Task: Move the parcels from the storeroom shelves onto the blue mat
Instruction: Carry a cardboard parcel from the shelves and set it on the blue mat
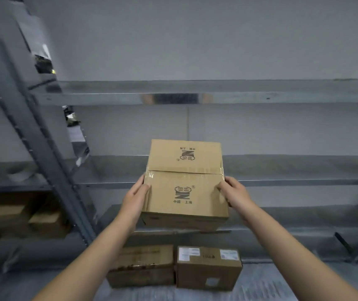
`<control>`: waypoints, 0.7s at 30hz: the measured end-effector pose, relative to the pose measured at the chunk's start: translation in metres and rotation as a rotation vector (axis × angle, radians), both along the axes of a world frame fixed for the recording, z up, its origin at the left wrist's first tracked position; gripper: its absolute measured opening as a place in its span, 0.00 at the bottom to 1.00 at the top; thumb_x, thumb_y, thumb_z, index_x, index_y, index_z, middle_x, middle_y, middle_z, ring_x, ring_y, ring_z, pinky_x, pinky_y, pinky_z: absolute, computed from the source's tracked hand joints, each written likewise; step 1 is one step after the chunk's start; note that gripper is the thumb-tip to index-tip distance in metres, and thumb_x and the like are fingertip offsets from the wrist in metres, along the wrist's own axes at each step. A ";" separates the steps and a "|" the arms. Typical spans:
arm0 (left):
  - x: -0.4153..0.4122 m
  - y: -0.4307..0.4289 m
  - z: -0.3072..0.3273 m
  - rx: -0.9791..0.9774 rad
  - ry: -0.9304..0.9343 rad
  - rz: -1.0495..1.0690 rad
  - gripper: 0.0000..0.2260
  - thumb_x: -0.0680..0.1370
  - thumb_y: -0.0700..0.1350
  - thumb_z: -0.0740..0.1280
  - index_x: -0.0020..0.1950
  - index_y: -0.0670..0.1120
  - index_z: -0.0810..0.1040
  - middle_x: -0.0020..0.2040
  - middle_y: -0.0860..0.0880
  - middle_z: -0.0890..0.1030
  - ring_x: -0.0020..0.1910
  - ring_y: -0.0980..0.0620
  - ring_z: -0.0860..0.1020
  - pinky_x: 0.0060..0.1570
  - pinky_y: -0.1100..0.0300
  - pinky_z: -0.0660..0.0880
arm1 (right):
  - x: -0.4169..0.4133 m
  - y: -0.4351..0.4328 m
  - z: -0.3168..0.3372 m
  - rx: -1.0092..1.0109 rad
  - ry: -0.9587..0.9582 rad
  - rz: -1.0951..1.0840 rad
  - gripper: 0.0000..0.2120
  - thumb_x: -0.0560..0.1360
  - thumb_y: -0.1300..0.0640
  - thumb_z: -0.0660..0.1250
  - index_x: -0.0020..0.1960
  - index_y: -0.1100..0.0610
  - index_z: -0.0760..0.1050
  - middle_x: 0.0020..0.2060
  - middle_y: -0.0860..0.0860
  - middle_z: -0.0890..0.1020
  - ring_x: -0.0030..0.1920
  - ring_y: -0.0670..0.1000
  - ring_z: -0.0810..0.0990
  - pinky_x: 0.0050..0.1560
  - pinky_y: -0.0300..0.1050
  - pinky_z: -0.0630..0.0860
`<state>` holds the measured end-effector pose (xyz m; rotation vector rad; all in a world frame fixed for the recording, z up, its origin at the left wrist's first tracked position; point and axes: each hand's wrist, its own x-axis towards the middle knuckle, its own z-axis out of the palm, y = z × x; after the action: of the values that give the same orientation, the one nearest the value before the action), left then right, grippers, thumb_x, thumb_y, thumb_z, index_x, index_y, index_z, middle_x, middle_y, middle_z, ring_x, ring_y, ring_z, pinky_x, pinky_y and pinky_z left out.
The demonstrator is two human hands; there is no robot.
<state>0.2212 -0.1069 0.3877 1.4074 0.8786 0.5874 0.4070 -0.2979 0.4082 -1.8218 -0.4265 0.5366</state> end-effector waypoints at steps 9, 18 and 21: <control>-0.246 0.088 0.024 0.040 -0.076 0.419 0.16 0.80 0.54 0.60 0.66 0.67 0.73 0.57 0.60 0.80 0.55 0.56 0.77 0.46 0.57 0.74 | -0.192 0.177 0.023 0.027 -0.091 0.415 0.18 0.78 0.50 0.60 0.66 0.51 0.72 0.60 0.50 0.76 0.59 0.51 0.74 0.59 0.50 0.74; -0.471 0.107 0.018 0.116 -0.111 0.797 0.16 0.82 0.52 0.59 0.69 0.63 0.69 0.64 0.60 0.75 0.58 0.63 0.75 0.46 0.73 0.72 | -0.410 0.313 0.003 0.053 -0.041 0.855 0.23 0.76 0.47 0.62 0.71 0.43 0.66 0.66 0.50 0.67 0.64 0.54 0.70 0.65 0.59 0.70; -0.527 0.119 0.024 0.119 -0.111 0.922 0.19 0.82 0.52 0.60 0.73 0.59 0.68 0.68 0.57 0.74 0.63 0.57 0.74 0.64 0.58 0.71 | -0.468 0.349 0.000 0.064 -0.007 0.967 0.25 0.74 0.48 0.66 0.70 0.42 0.65 0.68 0.49 0.67 0.64 0.54 0.70 0.64 0.58 0.71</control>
<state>-0.3062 0.0124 0.4115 0.9978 1.4121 1.4100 -0.0614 0.0510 0.4082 -1.4666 -1.3281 1.1433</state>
